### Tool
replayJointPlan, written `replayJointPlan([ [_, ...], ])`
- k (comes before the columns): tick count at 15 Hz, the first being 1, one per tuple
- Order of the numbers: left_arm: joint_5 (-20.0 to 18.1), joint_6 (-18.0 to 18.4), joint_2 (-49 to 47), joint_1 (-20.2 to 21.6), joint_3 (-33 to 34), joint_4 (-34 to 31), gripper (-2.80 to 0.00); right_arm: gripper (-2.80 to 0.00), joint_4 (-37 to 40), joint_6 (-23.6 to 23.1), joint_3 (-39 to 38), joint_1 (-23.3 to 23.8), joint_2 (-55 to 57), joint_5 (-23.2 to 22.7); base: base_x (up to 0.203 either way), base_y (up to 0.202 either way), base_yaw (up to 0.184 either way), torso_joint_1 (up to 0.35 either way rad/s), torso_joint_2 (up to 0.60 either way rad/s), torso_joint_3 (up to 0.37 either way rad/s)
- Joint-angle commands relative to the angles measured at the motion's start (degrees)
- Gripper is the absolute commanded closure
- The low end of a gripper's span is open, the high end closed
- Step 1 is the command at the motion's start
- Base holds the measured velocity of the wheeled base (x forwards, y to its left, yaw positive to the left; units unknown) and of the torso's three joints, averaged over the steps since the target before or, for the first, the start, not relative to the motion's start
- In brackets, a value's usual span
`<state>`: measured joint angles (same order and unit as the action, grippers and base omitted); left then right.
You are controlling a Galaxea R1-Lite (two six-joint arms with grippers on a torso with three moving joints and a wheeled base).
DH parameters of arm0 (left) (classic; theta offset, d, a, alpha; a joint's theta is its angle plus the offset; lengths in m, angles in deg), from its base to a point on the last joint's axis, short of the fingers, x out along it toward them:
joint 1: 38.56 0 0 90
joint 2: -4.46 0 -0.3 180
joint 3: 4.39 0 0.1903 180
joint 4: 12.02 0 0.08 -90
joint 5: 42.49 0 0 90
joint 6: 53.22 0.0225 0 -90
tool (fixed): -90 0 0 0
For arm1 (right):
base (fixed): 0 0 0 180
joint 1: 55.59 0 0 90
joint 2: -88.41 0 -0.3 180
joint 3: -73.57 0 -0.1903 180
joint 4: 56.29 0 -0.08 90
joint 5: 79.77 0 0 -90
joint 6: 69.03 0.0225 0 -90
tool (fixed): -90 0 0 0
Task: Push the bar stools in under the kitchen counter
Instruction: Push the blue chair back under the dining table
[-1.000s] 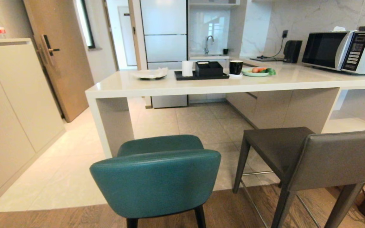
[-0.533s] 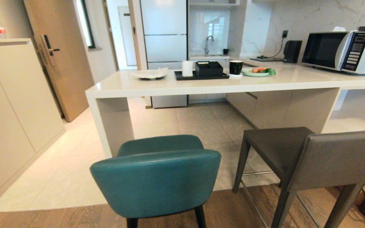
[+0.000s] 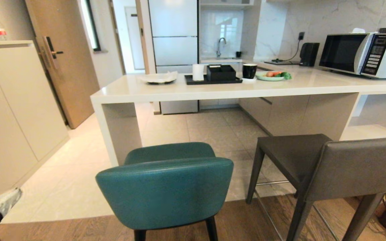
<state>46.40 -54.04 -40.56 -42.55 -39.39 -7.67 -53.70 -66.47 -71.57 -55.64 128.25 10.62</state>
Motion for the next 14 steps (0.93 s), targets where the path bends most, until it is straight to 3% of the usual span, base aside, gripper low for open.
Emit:
replayJointPlan([
  [1,-0.84,-0.2,-23.45,0.14,0.32,16.02,0.0,0.0,-19.05,0.12,0.83,-0.89,24.27,1.1,0.0,0.0,0.0,0.0,0.0,0.0],
  [3,-3.19,-0.29,-36.55,1.93,1.22,29.85,0.0,0.0,-34.88,-0.21,1.72,-5.59,37.15,5.62,0.0,0.0,0.0,0.0,0.0,0.0],
  [4,-4.97,-0.27,-42.82,3.43,1.86,37.47,0.0,0.0,-42.02,-0.46,2.1,-10.92,42.14,8.51,0.0,0.0,0.0,0.0,0.0,0.0],
  [5,-7.08,-0.22,-48.69,5.08,2.84,45.55,0.0,0.0,-46.88,-0.66,2.44,-17.32,45.33,11.09,0.0,0.0,0.0,0.0,0.0,0.0],
  [7,-11.03,0.12,-57.37,8.19,5.31,55.43,0.0,0.0,-52.49,-0.8,3.79,-24.7,51.49,15.07,0.0,0.0,0.0,0.0,0.0,0.0],
  [9,-14.23,0.4,-61.51,11.7,6.29,59.5,0.0,0.0,-56.56,-0.75,6.09,-26.06,57.86,16.64,0.0,0.0,0.0,0.0,0.0,0.0],
  [14,-22.0,4.88,-69.18,16.47,4.06,59.95,0.0,0.0,-66.59,-0.81,6.78,-26.75,69.7,17.43,0.0,0.0,0.0,0.0,0.0,0.0],
])
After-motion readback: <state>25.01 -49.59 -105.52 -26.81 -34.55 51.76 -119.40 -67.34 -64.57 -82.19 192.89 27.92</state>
